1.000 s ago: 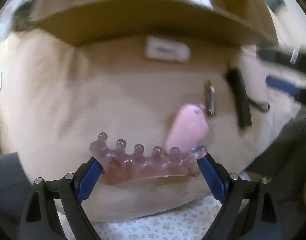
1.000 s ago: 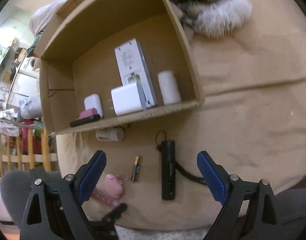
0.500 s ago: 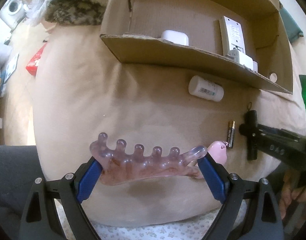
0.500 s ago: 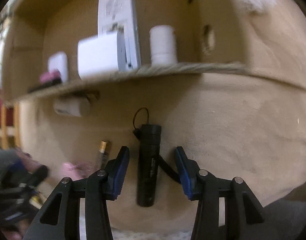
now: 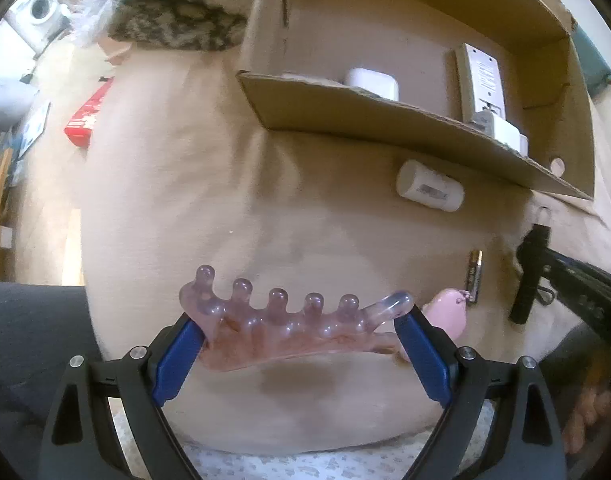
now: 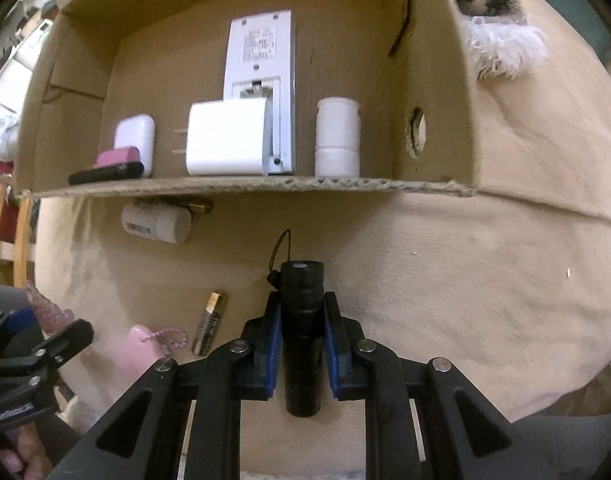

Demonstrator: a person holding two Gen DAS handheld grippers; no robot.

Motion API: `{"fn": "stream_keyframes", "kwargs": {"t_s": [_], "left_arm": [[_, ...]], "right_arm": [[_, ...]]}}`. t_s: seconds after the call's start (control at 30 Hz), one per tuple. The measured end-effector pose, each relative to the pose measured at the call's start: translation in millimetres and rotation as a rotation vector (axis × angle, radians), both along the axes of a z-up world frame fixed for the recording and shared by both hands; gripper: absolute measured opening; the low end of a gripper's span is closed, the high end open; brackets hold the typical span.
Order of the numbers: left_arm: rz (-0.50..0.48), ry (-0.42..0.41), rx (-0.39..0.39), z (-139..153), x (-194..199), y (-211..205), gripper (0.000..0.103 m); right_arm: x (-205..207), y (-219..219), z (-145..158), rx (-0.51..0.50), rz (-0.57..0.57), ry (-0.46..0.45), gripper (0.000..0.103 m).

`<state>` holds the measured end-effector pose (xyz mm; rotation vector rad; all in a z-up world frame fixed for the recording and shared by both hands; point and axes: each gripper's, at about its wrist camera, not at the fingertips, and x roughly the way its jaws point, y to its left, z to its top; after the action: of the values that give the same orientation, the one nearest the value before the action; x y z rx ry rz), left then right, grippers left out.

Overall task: Organize rigid objects
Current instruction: 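Release the comb in the box while the right tool sets the flashlight by the pill bottle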

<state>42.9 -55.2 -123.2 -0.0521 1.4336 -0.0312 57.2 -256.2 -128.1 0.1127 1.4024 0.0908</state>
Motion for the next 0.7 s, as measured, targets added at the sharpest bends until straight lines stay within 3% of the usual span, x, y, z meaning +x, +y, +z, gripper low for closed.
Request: {"fn": "stream_keyframes", "kwargs": {"t_s": [0.37,0.7], "left_arm": [[0.000,-0.052,0.038,15,-8,-1,0.091],[0.042,-0.202,0.022,77,-3,5,0.091]], "right_arm": [[-16,-18,53,0.121,-0.039,-0.133,0.020],[-29,-30,115,0.233,-0.015,-0.328,0.020]]}}
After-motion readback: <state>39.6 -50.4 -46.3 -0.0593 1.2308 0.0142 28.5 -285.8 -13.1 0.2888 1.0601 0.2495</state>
